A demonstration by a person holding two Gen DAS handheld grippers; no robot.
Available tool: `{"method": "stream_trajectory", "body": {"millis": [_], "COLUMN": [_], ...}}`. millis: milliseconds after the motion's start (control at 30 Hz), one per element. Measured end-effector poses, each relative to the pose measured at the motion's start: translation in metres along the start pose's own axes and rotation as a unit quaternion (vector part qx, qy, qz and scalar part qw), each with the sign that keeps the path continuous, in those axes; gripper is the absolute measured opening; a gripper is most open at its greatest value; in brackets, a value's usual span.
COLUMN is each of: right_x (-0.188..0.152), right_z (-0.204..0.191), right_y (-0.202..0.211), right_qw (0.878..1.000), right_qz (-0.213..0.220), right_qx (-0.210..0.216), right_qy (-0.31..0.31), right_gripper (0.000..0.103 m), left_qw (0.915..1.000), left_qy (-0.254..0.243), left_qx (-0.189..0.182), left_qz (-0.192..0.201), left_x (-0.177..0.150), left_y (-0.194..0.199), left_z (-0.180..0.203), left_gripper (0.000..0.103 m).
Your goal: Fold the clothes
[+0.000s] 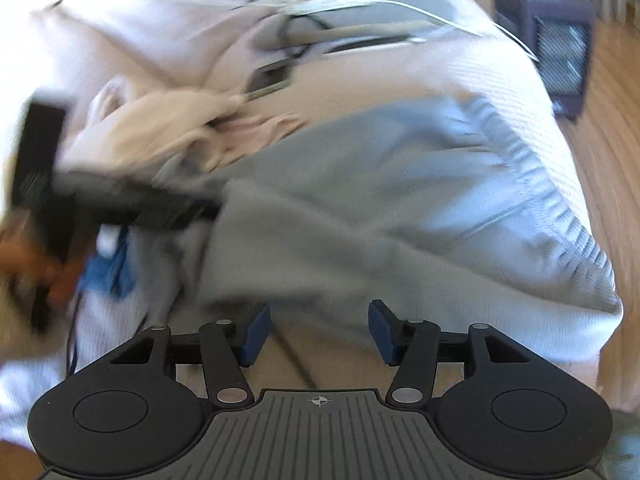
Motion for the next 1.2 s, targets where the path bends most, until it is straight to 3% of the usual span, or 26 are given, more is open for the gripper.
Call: {"method": "stream_trajectory", "body": {"millis": [200, 333, 500, 567, 700, 800, 867, 1000, 1033, 1100, 1133, 1200], "right_x": [0.003, 0.010, 0.015, 0.021, 0.034, 0.042, 0.045, 0.050, 0.049, 0.048, 0.046, 0.043], "right_z": [-0.035, -0.045, -0.050, -0.037, -0.006, 0.003, 0.005, 0.004, 0.004, 0.003, 0.002, 0.000], "right_y": [-0.009, -0.031, -0.047, -0.041, -0.023, -0.015, -0.010, -0.006, -0.004, 0.001, 0.004, 0.010], "right_qw": [0.993, 0.981, 0.970, 0.980, 0.993, 0.993, 0.992, 0.991, 0.991, 0.991, 0.991, 0.991], "right_qz": [0.013, 0.007, 0.007, 0.023, 0.051, 0.062, 0.067, 0.072, 0.074, 0.080, 0.081, 0.084], "right_qx": [-0.035, -0.073, -0.083, -0.072, -0.052, -0.064, -0.069, -0.080, -0.079, -0.073, -0.071, -0.064], "right_qy": [0.109, 0.181, 0.229, 0.183, 0.094, 0.083, 0.079, 0.084, 0.083, 0.079, 0.079, 0.081], "right_gripper": [0.052, 0.039, 0.019, 0.008, 0.006, 0.006, 0.006, 0.006, 0.006, 0.006, 0.006, 0.006], "left_qw": [1.0000, 0.9999, 0.9999, 0.9996, 0.9987, 0.9968, 0.9957, 0.9932, 0.9926, 0.9902, 0.9896, 0.9933], "left_qy": [-0.001, 0.016, 0.016, 0.023, -0.016, -0.056, -0.082, -0.109, -0.109, -0.109, -0.109, -0.091], "left_qx": [0.004, -0.001, 0.002, 0.005, 0.013, 0.019, 0.006, 0.014, 0.031, 0.065, 0.074, 0.057], "left_qz": [-0.001, -0.002, 0.005, 0.018, 0.047, 0.054, 0.043, 0.039, 0.045, 0.058, 0.058, 0.042], "left_x": [0.001, 0.000, -0.004, -0.010, -0.033, -0.057, -0.074, -0.087, -0.085, -0.083, -0.081, -0.080], "left_y": [0.004, 0.010, 0.029, 0.049, 0.088, 0.099, 0.097, 0.082, 0.077, 0.065, 0.059, 0.050], "left_z": [0.003, -0.001, -0.003, -0.006, 0.003, 0.020, 0.035, 0.052, 0.052, 0.052, 0.050, 0.046], "left_gripper": [0.017, 0.022, 0.027, 0.029, 0.048, 0.055, 0.057, 0.057, 0.056, 0.043, 0.022, 0.008]}}
Point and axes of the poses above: each gripper's, at about its wrist camera, not at the fingertips, and y roughly against the way its jaws point, z to its right, x to its top, the point moved 4 cm from there along -y, roughly the way its jaws point, and after that the axes turned 12 degrees about y, right-handed, at the moved point
